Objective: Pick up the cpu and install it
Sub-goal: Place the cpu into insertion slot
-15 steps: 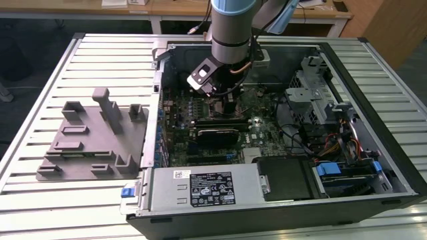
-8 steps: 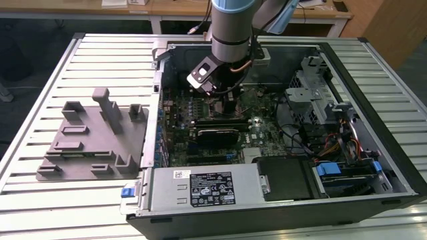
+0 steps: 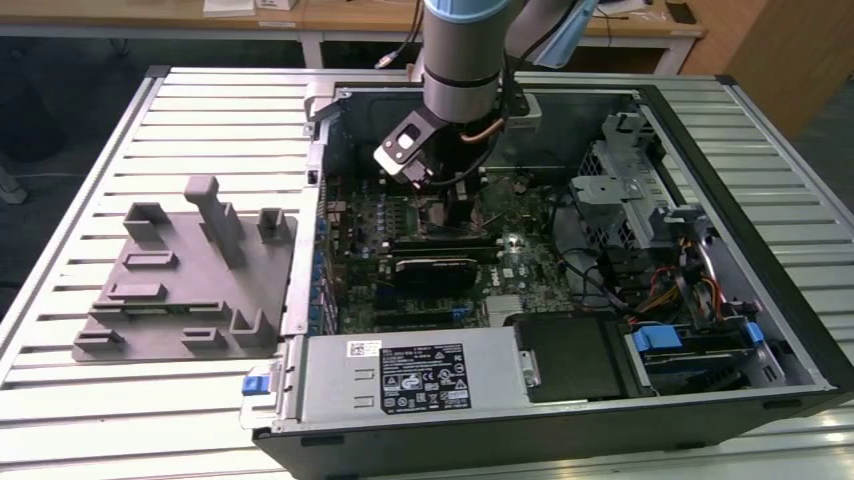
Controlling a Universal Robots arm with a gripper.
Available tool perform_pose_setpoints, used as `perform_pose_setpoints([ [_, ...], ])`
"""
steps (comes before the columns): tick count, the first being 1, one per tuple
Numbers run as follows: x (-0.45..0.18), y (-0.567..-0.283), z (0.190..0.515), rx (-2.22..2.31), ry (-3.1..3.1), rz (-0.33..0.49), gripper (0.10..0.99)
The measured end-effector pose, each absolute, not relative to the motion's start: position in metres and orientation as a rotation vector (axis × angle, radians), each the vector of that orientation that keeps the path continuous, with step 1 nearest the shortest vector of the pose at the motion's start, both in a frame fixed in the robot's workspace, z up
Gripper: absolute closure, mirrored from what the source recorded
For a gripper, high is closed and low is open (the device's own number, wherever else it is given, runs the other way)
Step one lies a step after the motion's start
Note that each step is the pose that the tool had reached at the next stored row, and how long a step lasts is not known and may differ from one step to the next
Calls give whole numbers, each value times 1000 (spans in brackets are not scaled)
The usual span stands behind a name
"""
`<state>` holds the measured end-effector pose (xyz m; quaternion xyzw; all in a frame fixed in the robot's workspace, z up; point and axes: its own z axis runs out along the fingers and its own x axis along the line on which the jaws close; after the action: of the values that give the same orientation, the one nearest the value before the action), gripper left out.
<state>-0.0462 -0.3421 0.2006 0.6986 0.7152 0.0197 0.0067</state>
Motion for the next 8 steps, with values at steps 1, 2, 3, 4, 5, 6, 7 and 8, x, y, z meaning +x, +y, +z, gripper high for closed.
perform_pose_setpoints([
  [1, -46, -342, 201, 2185, 2237, 61, 553],
  [2, -46, -342, 201, 2186, 2237, 62, 616],
  [3, -46, -342, 201, 2186, 2237, 62, 675],
  [4, -46, -342, 201, 2186, 2237, 61, 675],
  [5, -46, -342, 201, 2185, 2237, 62, 729],
  [6, -46, -342, 201, 2186, 2237, 61, 788],
  [7, -46, -342, 201, 2186, 2237, 62, 788],
  [8, -46, -342, 202, 2185, 2237, 62, 788],
])
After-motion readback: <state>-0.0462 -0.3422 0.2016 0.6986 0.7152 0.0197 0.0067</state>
